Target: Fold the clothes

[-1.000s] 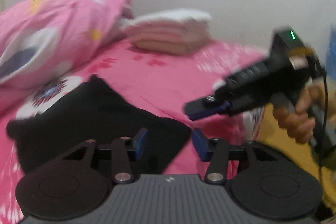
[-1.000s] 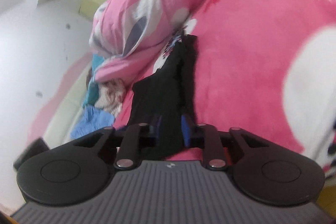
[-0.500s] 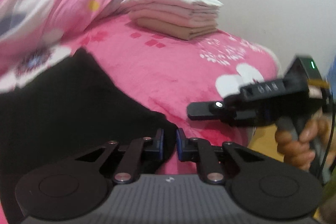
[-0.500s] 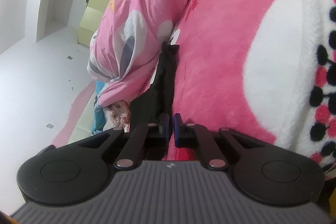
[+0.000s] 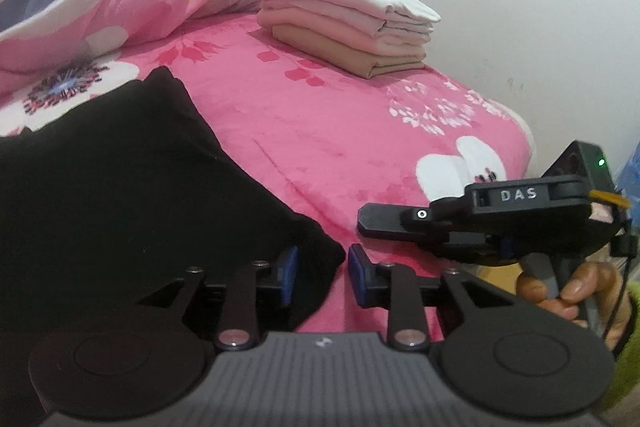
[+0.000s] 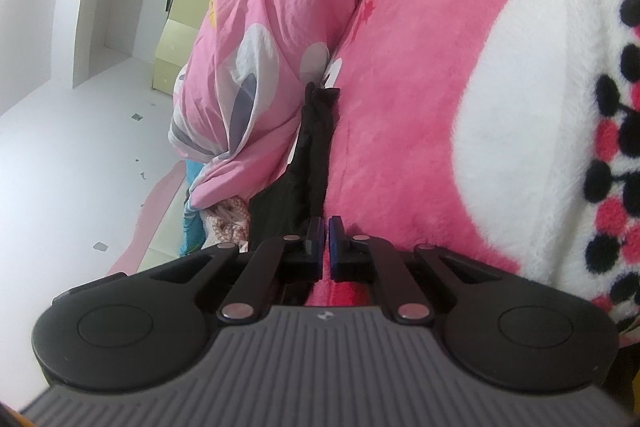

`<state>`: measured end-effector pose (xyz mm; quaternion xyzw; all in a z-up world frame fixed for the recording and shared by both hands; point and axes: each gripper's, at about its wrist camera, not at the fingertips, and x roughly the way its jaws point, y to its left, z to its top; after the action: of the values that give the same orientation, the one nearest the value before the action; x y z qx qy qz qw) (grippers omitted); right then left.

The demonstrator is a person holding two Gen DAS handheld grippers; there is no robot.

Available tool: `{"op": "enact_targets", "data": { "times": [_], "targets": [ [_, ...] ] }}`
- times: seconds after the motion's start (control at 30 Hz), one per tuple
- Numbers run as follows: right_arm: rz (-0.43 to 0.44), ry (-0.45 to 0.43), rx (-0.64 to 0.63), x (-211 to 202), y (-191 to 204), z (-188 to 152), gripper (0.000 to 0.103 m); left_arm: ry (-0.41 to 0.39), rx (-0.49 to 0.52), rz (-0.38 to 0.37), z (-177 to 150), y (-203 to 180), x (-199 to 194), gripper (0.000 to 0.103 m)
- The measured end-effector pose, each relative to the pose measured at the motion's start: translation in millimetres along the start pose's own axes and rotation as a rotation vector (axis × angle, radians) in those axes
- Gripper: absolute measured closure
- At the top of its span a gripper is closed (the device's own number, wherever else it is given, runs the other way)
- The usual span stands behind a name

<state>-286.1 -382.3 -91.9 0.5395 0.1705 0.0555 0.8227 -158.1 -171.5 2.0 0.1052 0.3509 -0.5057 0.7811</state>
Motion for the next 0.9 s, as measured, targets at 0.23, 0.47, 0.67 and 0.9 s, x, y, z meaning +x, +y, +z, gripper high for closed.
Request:
{"op": "enact_targets", "data": {
  "times": [0.23,0.47,0.67,0.9],
  "targets": [
    [0.003,-0.002,0.003,0,-1,0,0.103,-0.096,-0.329,-0.107,7,43,-24,0.098],
    [0.003,-0.004,0.001,0,-1,-1,0.103,-0.173,-0.672,-0.285,-2,98,-49,0.098],
    [0.000,-0.004,0.003,-1,-1,-1,0.103,-0.226,-0.766,-0.260,-16,116,-58,0.099],
    [-0.015,0.008,0.000,0,0,2,0.103,-0.469,-0.802,-0.107,-20,139,-126,0.099]
  ]
}}
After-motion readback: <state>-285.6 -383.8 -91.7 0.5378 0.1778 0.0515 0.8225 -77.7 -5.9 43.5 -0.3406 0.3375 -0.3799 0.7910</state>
